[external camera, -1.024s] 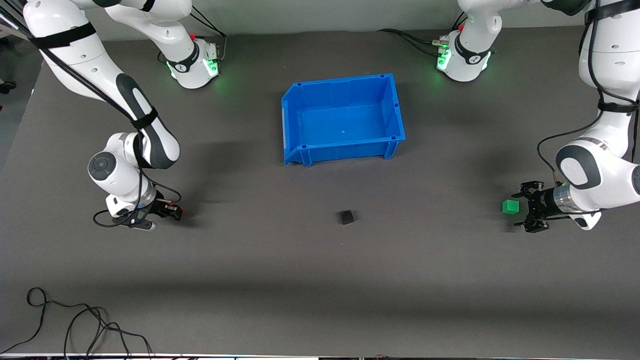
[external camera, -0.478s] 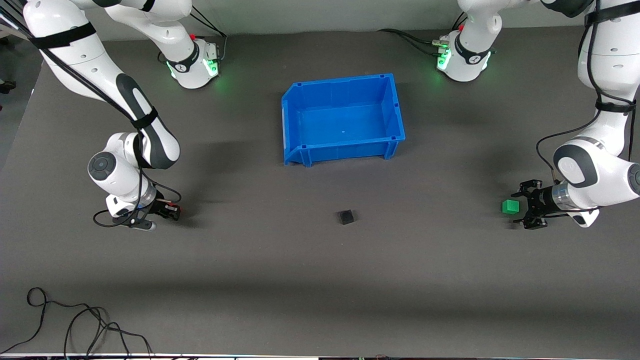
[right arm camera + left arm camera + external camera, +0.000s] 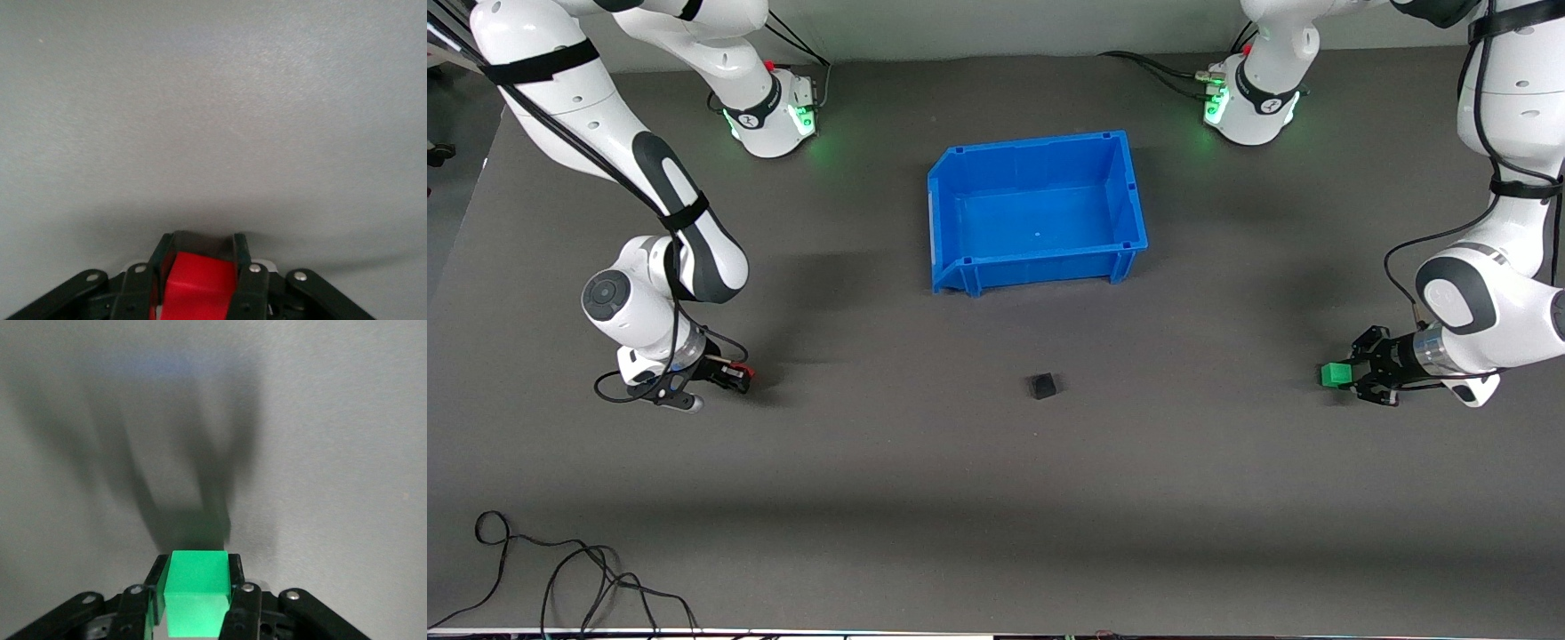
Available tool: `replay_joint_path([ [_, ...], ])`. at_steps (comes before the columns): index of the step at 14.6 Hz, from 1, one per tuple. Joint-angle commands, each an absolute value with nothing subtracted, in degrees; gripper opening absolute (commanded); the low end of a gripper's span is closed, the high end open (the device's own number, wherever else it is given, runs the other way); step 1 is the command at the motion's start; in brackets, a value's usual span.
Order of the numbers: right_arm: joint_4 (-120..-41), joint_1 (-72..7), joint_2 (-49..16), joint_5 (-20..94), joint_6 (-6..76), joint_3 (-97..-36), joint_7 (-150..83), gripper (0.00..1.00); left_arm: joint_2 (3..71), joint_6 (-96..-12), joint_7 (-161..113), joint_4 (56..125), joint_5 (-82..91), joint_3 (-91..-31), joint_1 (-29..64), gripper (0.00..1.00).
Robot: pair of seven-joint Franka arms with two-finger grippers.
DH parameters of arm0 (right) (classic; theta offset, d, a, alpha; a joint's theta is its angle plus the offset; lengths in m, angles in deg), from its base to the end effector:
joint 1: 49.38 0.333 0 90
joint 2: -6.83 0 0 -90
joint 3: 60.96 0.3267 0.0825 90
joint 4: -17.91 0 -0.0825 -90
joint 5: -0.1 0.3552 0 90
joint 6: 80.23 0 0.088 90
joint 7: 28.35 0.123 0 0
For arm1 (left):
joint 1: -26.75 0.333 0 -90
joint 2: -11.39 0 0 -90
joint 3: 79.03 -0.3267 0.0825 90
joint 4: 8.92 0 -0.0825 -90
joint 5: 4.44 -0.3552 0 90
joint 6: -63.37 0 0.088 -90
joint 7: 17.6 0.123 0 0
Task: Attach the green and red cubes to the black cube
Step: 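Carry the red cube and the green cube toward the black cube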
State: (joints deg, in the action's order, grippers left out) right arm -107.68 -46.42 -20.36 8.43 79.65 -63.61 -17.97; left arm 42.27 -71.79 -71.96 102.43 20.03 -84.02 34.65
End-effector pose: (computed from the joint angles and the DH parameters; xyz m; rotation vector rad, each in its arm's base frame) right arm 0.5608 -0.0028 0.1968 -3.0515 0.4655 -0.1875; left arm 0.5829 0.1212 0.2099 2.1703 1.9944 -0.2814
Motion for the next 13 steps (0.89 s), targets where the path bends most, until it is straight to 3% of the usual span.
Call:
replay_joint_path([
  [1,-107.07,-42.97,-19.19,13.53,79.82,-63.59,-12.91,0.00,41.01,-67.35,-72.62,99.56,20.26,-84.13,34.40,0.00],
  [4,-105.93,-37.80,-19.36,14.07,79.82,-63.68,1.30,0.00,41.71,-62.58,-77.17,94.10,20.26,-84.04,33.52,0.00],
  [8,-102.24,-30.75,-20.94,13.98,79.47,-63.86,20.65,0.00,41.89,-63.71,-84.03,93.47,20.95,-83.78,28.26,0.00],
  [13,-91.44,-24.78,-24.63,13.20,69.29,-64.12,43.50,0.00,42.86,-68.45,-98.52,93.47,21.40,-83.25,17.46,0.00],
])
